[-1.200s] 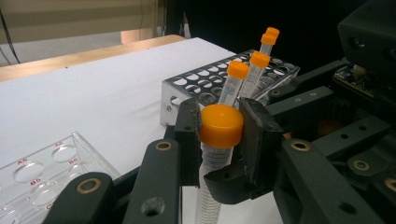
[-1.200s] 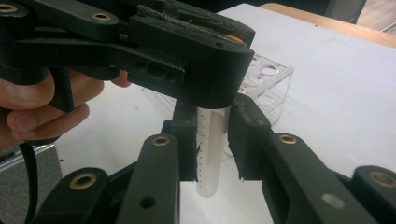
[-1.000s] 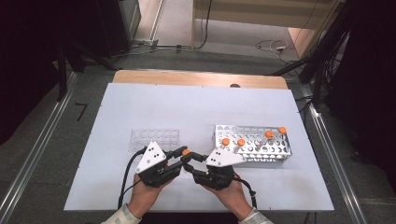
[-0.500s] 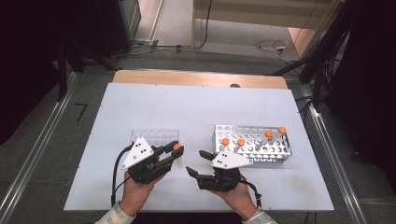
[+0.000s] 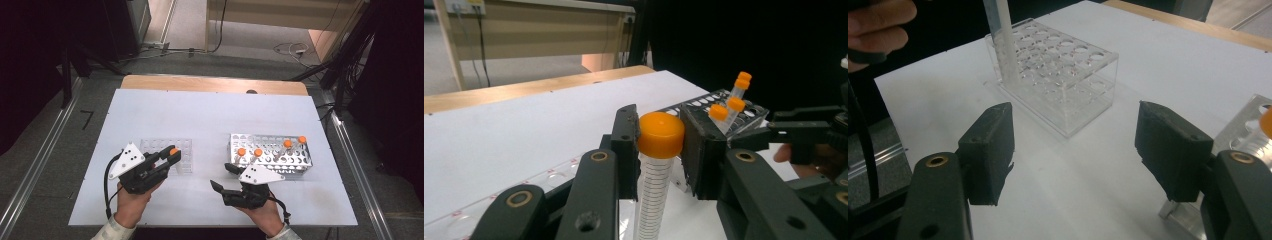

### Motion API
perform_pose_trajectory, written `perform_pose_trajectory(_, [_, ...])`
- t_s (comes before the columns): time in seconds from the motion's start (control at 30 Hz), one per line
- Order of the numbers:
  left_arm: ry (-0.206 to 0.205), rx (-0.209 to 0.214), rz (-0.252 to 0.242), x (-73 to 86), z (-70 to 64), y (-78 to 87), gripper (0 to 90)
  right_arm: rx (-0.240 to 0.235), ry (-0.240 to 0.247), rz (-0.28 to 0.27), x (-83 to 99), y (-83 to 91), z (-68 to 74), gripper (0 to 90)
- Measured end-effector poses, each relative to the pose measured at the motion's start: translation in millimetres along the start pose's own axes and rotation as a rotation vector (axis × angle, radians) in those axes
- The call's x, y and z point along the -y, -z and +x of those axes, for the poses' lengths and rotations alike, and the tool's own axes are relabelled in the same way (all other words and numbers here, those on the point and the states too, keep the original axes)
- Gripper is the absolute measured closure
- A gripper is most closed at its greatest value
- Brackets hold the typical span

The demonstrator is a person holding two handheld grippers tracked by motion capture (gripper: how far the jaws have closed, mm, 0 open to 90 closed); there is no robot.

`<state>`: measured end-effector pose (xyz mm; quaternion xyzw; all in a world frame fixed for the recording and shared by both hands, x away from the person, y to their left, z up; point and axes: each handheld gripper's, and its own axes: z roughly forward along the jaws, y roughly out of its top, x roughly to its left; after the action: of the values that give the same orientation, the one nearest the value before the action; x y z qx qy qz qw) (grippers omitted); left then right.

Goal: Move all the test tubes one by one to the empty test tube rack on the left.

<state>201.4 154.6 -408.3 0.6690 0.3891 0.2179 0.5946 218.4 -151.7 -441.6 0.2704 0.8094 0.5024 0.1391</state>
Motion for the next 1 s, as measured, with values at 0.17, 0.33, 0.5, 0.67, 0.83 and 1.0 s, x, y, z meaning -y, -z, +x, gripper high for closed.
perform_pose_trajectory(0.17, [0.006, -0.025, -0.016, -3.8, 6.3, 5.1, 69.8, 0.01, -0.007, 0.003, 4.4, 8.3, -3.8, 30.3])
perform_pose_trajectory(0.33, [0.015, -0.047, -0.029, -6.2, 13.0, 6.8, 69.8, 0.022, -0.016, 0.003, 7.9, 16.5, -7.1, 30.2])
perform_pose_trajectory(0.5, [0.009, -0.069, -0.025, -6.8, 19.3, 4.0, 69.8, 0.036, -0.02, 0.008, 12.5, 24.3, -12.7, 30.2])
perform_pose_trajectory(0.67, [0.006, -0.089, -0.018, -9.0, 25.7, -1.8, 69.8, 0.055, -0.03, 0.019, 18.2, 31.3, -17.5, 30.1])
perform_pose_trajectory(0.83, [0.011, -0.095, -0.037, -16.6, 30.1, -9.3, 69.8, 0.079, -0.045, 0.02, 22.8, 38.1, -23.7, 30.2])
perform_pose_trajectory(1.0, [0.004, -0.097, -0.034, -23.6, 32.6, -24.3, 69.8, 0.098, -0.064, 0.015, 25.5, 43.4, -28.2, 30.3])
